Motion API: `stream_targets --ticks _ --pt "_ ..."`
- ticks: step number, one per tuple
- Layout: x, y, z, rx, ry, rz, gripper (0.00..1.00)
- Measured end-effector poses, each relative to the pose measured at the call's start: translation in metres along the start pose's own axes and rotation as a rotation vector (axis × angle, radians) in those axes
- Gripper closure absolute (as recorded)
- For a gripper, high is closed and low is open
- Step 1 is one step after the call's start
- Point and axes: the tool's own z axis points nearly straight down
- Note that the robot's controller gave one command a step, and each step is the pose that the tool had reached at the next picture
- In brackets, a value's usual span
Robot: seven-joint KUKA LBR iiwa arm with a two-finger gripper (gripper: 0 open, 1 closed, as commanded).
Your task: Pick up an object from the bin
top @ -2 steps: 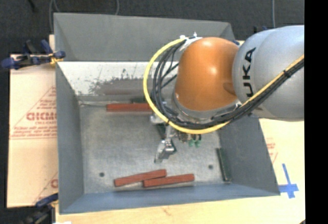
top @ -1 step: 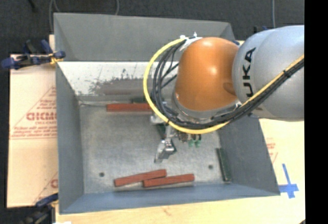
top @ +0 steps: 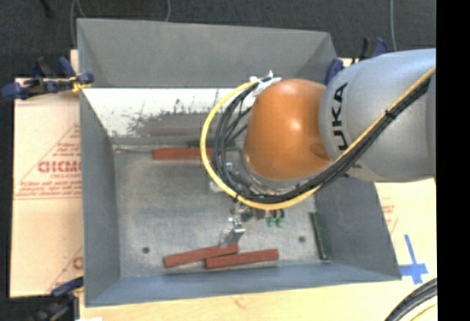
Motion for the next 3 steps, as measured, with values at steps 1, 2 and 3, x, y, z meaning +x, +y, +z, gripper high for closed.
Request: stream_targets --ticks 1,2,3 --pt "0.008 0.02 0.062 -0.002 0.004 -0.023 0.0" --pt "0.022 -0.019 0.098 -0.007 0.001 0.07 1.0" --pt "0.022 -0.019 0.098 -0.007 0.001 0.07 1.0"
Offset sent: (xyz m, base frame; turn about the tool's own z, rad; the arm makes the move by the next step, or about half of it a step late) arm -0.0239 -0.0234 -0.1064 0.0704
